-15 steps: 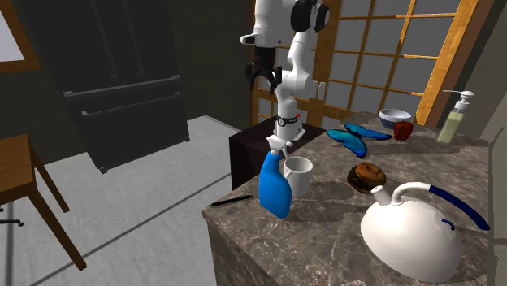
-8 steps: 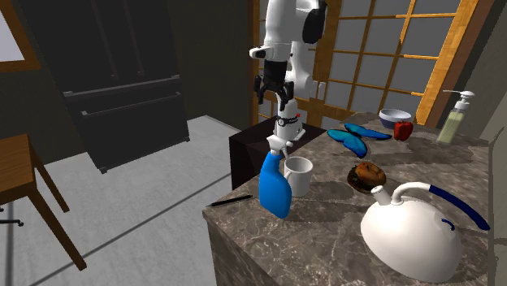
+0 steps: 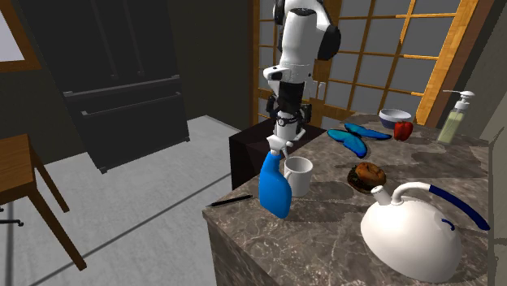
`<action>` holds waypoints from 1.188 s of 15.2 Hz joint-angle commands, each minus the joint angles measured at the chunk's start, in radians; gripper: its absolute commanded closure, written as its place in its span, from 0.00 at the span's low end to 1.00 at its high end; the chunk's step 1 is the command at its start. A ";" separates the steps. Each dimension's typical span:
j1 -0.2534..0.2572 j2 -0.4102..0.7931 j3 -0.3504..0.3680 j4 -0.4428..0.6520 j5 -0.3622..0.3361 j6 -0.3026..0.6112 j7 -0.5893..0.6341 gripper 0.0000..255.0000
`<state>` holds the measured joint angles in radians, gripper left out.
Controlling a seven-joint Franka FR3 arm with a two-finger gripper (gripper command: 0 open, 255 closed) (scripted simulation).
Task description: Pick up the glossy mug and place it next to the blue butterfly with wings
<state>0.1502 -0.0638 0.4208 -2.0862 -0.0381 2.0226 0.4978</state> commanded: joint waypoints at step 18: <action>0.164 0.514 0.032 0.398 -0.237 0.031 0.277 0.00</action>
<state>0.3154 0.4474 0.4543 -1.6771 -0.2725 2.0393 0.7730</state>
